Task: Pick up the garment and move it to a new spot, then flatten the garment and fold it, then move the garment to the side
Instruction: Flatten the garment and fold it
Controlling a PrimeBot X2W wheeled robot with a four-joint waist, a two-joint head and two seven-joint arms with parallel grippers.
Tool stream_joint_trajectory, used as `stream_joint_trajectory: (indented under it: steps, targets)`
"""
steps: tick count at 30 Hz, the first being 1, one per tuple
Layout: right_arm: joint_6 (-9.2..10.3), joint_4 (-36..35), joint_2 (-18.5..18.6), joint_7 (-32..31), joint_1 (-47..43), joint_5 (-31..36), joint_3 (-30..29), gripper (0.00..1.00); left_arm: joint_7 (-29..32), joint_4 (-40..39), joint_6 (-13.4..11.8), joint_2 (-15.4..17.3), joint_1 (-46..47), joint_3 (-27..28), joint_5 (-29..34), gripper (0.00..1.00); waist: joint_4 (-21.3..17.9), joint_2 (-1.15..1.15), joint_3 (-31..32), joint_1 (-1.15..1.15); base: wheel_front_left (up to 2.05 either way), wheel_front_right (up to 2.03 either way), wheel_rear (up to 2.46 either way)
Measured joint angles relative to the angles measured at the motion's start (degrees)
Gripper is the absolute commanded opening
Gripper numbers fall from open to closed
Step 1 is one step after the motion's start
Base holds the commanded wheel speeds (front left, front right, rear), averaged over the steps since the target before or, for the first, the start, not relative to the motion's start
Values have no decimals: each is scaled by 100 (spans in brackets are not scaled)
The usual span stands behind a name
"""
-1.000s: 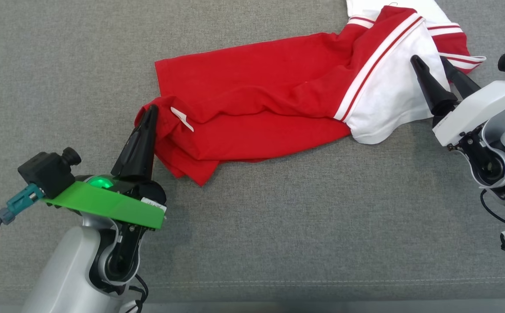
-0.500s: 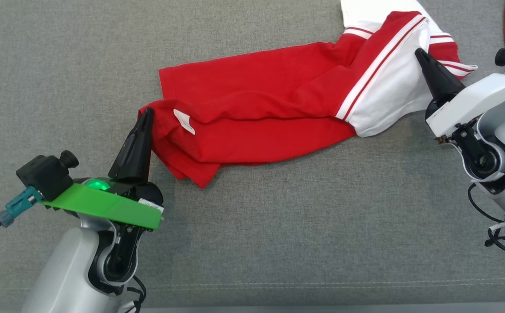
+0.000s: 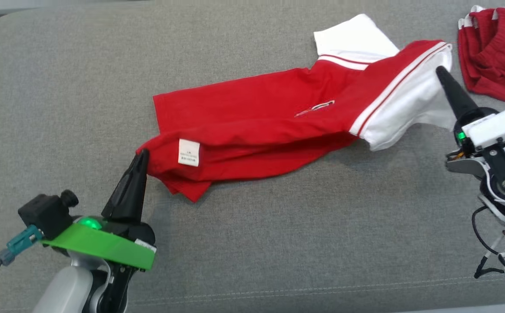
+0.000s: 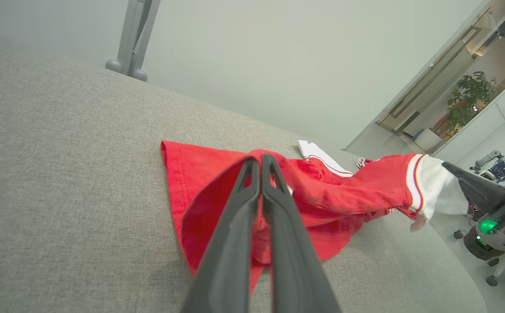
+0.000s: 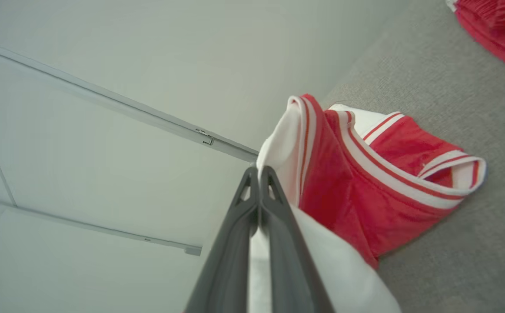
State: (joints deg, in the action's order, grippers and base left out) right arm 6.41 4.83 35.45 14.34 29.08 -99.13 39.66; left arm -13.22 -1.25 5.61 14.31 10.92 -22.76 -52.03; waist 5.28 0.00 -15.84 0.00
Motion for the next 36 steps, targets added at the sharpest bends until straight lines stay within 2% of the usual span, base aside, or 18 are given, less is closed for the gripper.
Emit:
stream_joint_trajectory:
  steps: [5,9,18,21,26,28,32,36]
  targets:
    - [-63,-314,-56,9,-706,-474,-1046,0,0,-130,-66,171,-532,4,37,0,-134,0,305,0,0,0,0]
    - [-81,-555,-242,10,-1516,-912,-1467,0,9,-311,-126,191,-973,-10,-75,0,-273,0,536,0,0,0,0]
    - [-27,-1110,-390,10,-3306,-1171,-1666,0,65,-744,-377,311,-1727,-9,-134,0,-647,0,737,0,0,0,0]
    - [-81,-1427,-428,10,-3703,-1241,-1480,0,57,-893,-452,372,-1909,84,-135,0,-703,0,689,0,0,0,0]
    - [-86,-1539,-400,10,-4285,-1261,-1357,0,55,-1073,-566,463,-2041,219,-135,0,-777,0,617,0,0,0,0]
    - [-148,-1634,-355,10,-4522,-1270,-1365,0,54,-1172,-571,464,-2084,238,-135,0,-782,0,602,0,0,0,0]
    - [-198,-1695,-250,10,-4762,-1234,-1793,0,48,-1307,-672,479,-2334,327,-177,0,-769,0,609,0,0,0,0]
    - [-236,-1758,-175,10,-4972,-1235,-2080,0,71,-1378,-688,477,-2448,158,-181,0,-726,0,623,0,0,0,0]
